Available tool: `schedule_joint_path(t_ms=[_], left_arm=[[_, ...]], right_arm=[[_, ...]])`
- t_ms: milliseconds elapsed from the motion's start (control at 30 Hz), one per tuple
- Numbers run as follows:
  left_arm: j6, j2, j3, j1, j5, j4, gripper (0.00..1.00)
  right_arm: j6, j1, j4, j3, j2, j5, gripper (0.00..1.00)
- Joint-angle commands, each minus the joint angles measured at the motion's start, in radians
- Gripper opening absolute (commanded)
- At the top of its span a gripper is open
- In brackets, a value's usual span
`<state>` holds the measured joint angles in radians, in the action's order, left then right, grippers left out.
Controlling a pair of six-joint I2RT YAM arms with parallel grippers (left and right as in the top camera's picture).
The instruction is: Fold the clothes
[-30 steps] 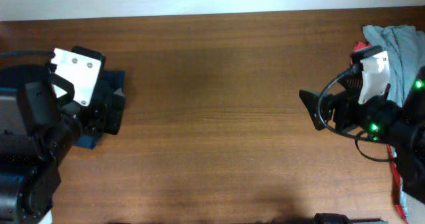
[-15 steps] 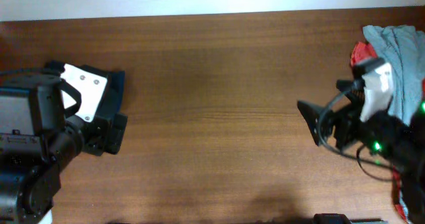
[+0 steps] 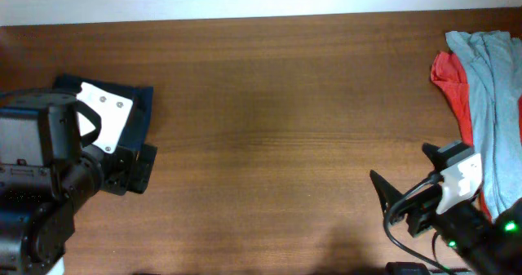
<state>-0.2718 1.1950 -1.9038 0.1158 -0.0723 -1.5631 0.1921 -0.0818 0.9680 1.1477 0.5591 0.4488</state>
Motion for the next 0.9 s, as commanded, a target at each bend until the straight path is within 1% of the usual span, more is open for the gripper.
schedule_joint_path(t_ms=[0, 133, 233, 333, 567, 867], left_arm=[[0.010, 0.000, -0.008, 0.004, -0.011, 0.001, 0.99], [0.010, 0.000, -0.008, 0.004, -0.011, 0.001, 0.99], [0.010, 0.000, -0.008, 0.004, -0.011, 0.001, 0.99], [0.010, 0.000, -0.008, 0.004, -0.011, 0.001, 0.99], [0.010, 0.000, -0.008, 0.004, -0.011, 0.001, 0.99], [0.010, 0.000, -0.008, 0.004, -0.011, 0.001, 0.99]], right_arm=[[0.040, -0.012, -0.096, -0.241, -0.132, -0.190, 0.99], [0.039, -0.010, -0.213, -0.544, -0.300, -0.187, 0.99], [0.035, -0.001, -0.290, -0.714, -0.417, -0.165, 0.99], [0.036, 0.035, -0.319, -0.844, -0.534, -0.165, 0.99], [0.036, 0.065, -0.436, -1.004, -0.553, -0.166, 0.98], [0.036, 0.069, -0.445, -1.002, -0.546, -0.170, 0.99]])
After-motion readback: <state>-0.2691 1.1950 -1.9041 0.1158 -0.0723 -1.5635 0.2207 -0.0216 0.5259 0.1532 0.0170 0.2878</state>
